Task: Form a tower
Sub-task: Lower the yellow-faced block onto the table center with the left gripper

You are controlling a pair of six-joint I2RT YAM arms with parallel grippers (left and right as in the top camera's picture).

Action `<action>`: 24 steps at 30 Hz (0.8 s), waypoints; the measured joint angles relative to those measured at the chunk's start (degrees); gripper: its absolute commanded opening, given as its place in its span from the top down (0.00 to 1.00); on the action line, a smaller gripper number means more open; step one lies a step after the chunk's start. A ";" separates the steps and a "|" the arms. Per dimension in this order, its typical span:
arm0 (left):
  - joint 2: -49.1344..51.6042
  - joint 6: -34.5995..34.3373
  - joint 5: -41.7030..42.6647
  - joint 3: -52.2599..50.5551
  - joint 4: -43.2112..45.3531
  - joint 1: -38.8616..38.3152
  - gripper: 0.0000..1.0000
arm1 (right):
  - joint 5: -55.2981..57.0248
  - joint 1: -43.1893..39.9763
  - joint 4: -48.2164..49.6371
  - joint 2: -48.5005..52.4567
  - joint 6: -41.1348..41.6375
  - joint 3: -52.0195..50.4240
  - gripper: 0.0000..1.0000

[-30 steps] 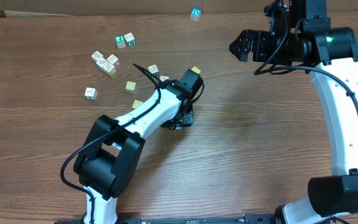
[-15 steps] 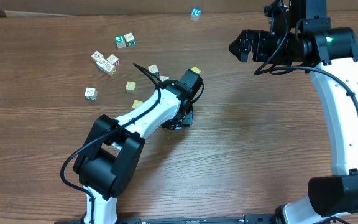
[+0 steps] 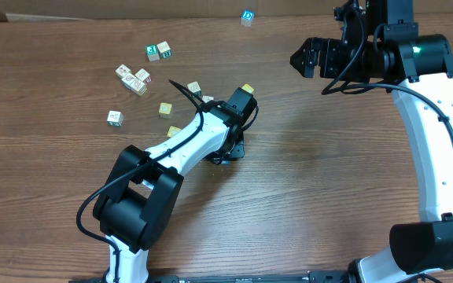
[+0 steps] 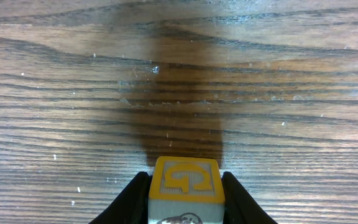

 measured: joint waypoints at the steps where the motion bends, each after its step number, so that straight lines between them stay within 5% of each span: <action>1: 0.00 0.00 0.00 0.00 0.00 0.00 0.73 | 0.00 0.00 -0.02 0.00 0.00 0.00 0.00; 6: 0.00 0.15 0.00 -0.02 0.02 0.00 0.62 | 0.02 0.00 -0.02 0.00 0.00 0.00 0.00; 11: 0.00 0.24 0.00 -0.02 0.02 0.00 0.69 | 0.00 0.02 -0.02 0.00 -0.02 0.00 0.00; 24: 0.00 0.26 0.00 -0.04 0.02 0.00 0.68 | 0.02 0.02 -0.02 0.00 -0.02 0.00 0.00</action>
